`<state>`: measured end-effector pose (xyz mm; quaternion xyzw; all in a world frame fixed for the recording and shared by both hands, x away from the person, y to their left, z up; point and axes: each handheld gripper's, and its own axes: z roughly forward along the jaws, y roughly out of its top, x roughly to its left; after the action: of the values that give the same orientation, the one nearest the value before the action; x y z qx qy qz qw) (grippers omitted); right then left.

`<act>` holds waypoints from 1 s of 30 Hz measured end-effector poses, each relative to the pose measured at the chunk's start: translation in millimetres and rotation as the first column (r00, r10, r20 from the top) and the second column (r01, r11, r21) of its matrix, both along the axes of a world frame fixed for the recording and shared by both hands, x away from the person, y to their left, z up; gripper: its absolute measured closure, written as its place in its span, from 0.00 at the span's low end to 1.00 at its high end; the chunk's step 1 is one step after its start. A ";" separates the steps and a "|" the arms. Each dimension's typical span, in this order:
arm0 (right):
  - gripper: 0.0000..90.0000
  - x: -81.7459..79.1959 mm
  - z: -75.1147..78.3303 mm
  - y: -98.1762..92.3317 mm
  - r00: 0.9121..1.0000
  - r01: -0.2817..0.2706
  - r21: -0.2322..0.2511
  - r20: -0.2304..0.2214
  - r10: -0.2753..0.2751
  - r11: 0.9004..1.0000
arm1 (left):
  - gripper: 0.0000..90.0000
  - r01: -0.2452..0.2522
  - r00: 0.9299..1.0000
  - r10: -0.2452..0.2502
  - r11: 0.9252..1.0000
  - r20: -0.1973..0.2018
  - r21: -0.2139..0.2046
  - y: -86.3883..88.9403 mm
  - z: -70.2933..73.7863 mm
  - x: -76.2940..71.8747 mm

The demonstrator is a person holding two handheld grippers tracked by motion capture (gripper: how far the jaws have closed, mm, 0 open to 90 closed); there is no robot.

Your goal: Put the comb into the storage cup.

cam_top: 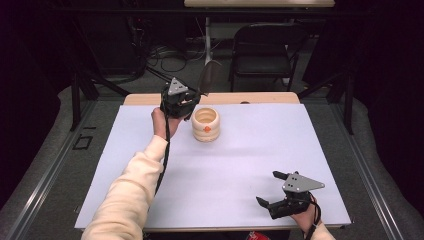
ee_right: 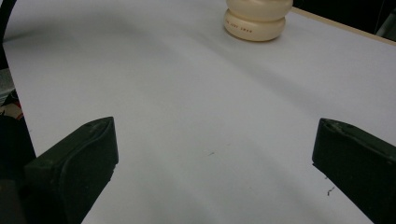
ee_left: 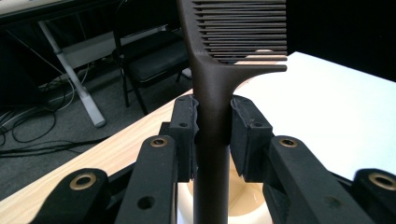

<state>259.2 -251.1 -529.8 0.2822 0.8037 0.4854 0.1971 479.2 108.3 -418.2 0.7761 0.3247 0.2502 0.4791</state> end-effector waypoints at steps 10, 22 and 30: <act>0.00 -0.2 0.1 0.1 1.000 0.001 0.002 -0.002 -0.001 1.000 | 0.80 0.005 1.000 -0.005 1.000 0.001 -0.015 -3.9 -0.2 5.7; 0.00 -0.2 0.1 -0.1 1.000 0.000 0.002 -0.004 0.000 1.000 | 0.80 0.004 1.000 -0.004 1.000 0.003 -0.027 -9.2 -1.4 11.0; 0.00 -0.3 0.1 0.0 1.000 0.001 0.002 -0.004 -0.001 1.000 | 0.80 -0.007 1.000 0.007 0.999 0.008 -0.033 -11.1 -2.8 14.4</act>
<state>258.9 -251.1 -529.7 0.2838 0.8033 0.4856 0.1957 493.6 97.2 -421.0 0.7660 0.3293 0.2499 0.4922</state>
